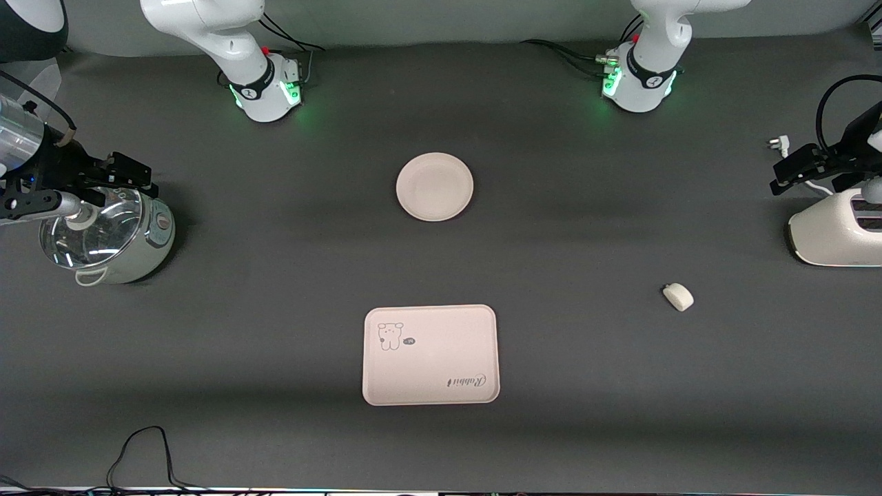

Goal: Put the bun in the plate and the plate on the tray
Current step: 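Lower the left gripper onto the white bun and close it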

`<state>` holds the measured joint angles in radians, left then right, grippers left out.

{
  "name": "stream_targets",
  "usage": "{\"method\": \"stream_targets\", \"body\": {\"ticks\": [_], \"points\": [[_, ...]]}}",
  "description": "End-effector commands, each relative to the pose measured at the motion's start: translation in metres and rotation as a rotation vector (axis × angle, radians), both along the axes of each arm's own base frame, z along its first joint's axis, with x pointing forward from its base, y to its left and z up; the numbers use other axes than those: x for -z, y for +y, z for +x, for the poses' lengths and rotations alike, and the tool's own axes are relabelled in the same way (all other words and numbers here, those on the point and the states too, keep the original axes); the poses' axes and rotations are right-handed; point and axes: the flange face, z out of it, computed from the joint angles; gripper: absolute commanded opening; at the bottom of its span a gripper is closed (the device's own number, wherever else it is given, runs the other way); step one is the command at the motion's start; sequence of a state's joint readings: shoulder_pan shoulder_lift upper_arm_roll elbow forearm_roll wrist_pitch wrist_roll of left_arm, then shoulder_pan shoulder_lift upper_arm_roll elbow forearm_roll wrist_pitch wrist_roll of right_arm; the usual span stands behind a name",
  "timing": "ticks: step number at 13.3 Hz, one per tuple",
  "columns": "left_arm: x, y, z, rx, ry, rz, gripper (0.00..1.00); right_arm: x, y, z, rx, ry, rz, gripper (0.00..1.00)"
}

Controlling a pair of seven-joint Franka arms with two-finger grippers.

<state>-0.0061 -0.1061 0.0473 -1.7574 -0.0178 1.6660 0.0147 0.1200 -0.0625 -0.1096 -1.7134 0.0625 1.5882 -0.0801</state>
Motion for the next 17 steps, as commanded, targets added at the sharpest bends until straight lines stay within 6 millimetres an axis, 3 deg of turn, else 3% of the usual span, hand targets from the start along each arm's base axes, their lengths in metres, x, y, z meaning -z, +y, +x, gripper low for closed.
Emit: {"method": "stream_targets", "body": {"ticks": [1,3,4,7,10,12,14,17], "points": [[0.005,0.002,0.002,0.03,-0.002,-0.004,1.0,-0.005,0.0,-0.001,0.02,-0.001,-0.013,1.0],[0.024,0.002,0.016,0.032,0.006,0.002,1.0,0.0,0.001,0.001,0.02,0.006,-0.014,1.0],[0.045,0.003,0.03,0.031,0.005,0.004,1.0,0.0,0.001,0.001,0.02,0.006,-0.014,1.0],[0.153,0.001,0.064,0.011,-0.03,0.013,1.0,0.001,0.002,0.002,0.008,0.005,-0.014,1.0],[0.273,0.002,0.073,-0.06,-0.049,0.019,1.0,0.005,0.003,0.003,0.009,0.013,-0.015,1.0],[0.335,-0.005,0.073,-0.1,-0.07,0.023,1.0,0.004,0.003,0.003,0.011,0.015,-0.015,1.0],[0.378,-0.003,0.071,-0.106,-0.058,0.028,1.0,0.005,0.004,0.002,0.017,0.017,-0.014,1.0],[0.401,0.001,0.068,-0.124,-0.058,0.027,0.96,0.007,0.004,0.003,0.008,0.021,-0.014,1.0]]}}
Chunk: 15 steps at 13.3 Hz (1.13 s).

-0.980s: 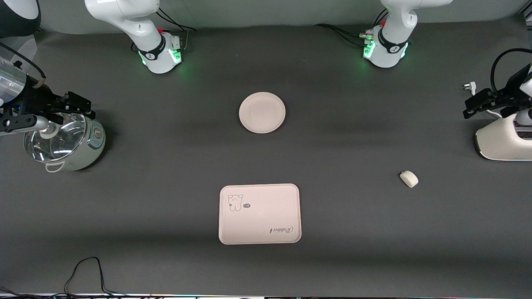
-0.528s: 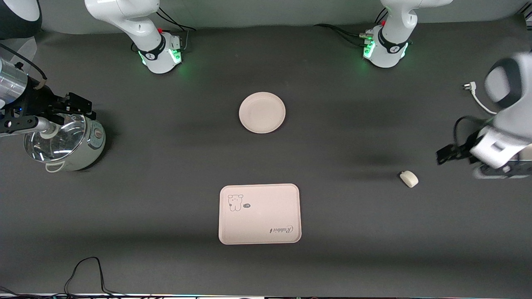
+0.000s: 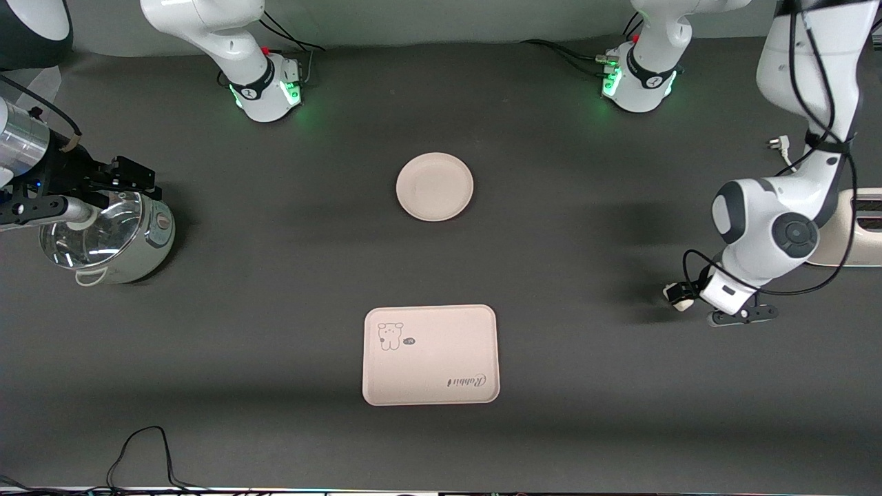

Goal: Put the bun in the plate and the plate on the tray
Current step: 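Carry the bun with the left gripper over the white plate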

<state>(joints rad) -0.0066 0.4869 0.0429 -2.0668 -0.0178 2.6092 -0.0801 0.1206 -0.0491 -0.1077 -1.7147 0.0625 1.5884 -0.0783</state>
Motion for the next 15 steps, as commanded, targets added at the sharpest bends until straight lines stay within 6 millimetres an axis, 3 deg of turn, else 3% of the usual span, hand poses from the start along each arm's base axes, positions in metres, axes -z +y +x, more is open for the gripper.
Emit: {"method": "stream_targets", "body": {"ticks": [1,2,3,4,7,9,12,14,15], "points": [[0.004,-0.001,-0.001,-0.032,-0.02,-0.006,0.8,0.0,0.001,0.0,0.008,0.006,-0.012,1.0],[0.007,-0.004,-0.001,-0.044,-0.023,-0.007,0.37,0.0,0.0,0.001,0.01,0.005,-0.012,1.0],[0.007,-0.005,-0.001,-0.047,-0.024,-0.007,0.08,-0.001,0.001,0.001,0.01,0.003,-0.01,1.0],[0.007,-0.007,-0.002,-0.045,-0.016,-0.008,0.0,-0.001,0.0,0.001,0.009,0.003,-0.012,1.0],[0.006,-0.023,-0.002,-0.038,-0.01,-0.012,0.0,0.006,0.0,0.002,0.01,0.015,-0.013,1.0],[-0.024,-0.058,-0.001,-0.063,0.018,-0.019,0.0,0.007,0.001,0.004,0.009,0.012,-0.013,1.0],[-0.096,-0.162,-0.013,-0.116,0.095,-0.018,0.0,0.009,0.003,0.006,0.007,0.008,-0.012,1.0],[-0.125,-0.262,-0.038,-0.202,0.091,-0.032,0.0,0.015,0.007,0.011,0.002,0.002,-0.014,1.0],[-0.132,-0.317,-0.06,-0.246,0.087,-0.045,0.0,0.015,0.008,0.011,0.002,0.002,-0.014,1.0]]}}
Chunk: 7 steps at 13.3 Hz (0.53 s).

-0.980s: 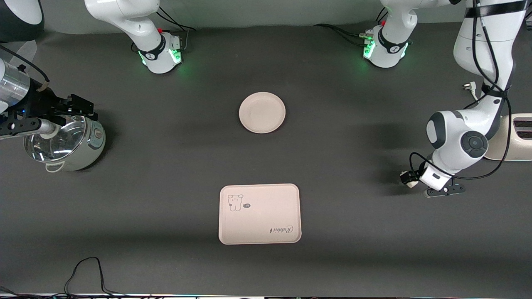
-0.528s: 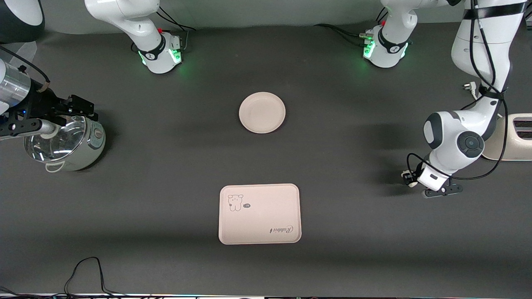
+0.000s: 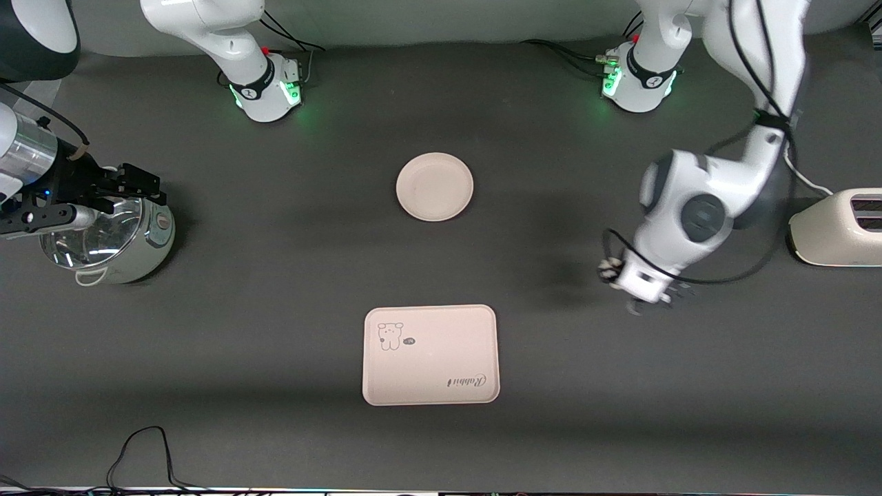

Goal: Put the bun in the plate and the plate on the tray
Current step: 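Carry the bun with the left gripper over the white plate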

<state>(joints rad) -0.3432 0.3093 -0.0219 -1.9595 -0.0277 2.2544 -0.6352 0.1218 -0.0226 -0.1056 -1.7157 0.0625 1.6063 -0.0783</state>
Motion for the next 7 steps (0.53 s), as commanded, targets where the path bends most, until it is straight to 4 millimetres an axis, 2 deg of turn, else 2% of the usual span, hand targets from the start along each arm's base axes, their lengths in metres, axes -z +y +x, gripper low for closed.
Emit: {"method": "stream_targets", "body": {"ticks": [1,2,4,7], "points": [[-0.014,-0.125,-0.058,-0.118,0.01,-0.014,0.0,0.002,0.005,0.002,0.002,-0.005,-0.01,1.0],[-0.012,-0.167,-0.085,-0.137,0.01,-0.026,0.0,0.001,0.006,0.001,0.0,-0.002,-0.01,1.0],[-0.002,-0.234,-0.132,-0.145,0.012,-0.036,0.0,0.005,0.008,0.002,-0.001,0.003,-0.011,1.0],[0.022,-0.294,-0.196,-0.105,0.013,-0.039,0.02,0.01,0.017,0.005,-0.01,0.009,-0.013,1.0]]}}
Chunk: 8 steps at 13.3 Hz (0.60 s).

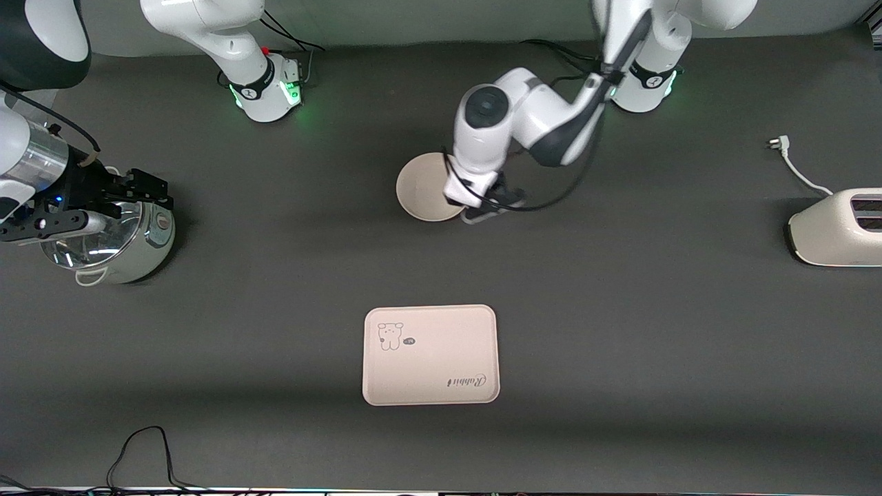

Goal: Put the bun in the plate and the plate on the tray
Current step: 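Carry the bun with the left gripper over the white plate, then release the bun onto the plate while the right gripper reaches the plate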

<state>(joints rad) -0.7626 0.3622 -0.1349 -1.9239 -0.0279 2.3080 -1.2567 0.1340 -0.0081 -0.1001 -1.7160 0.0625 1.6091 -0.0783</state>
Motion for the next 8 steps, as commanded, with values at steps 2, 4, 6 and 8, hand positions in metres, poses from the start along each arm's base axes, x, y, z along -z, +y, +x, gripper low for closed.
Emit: {"method": "stream_targets", "body": {"ticks": [2,4,6,8], "points": [[0.037,-0.055,-0.053,0.037,0.013,0.028,0.22,0.002,0.007,-0.001,0.003,0.005,-0.011,1.0],[0.067,-0.065,-0.076,0.095,0.003,0.087,0.91,-0.001,0.006,-0.003,-0.001,0.004,-0.01,1.0],[0.077,-0.067,-0.083,0.129,-0.029,0.125,1.0,0.001,0.006,-0.002,0.0,0.008,-0.01,1.0],[0.052,-0.064,-0.07,0.105,-0.044,0.108,1.0,0.002,0.007,-0.001,0.0,0.011,-0.011,1.0]]}}
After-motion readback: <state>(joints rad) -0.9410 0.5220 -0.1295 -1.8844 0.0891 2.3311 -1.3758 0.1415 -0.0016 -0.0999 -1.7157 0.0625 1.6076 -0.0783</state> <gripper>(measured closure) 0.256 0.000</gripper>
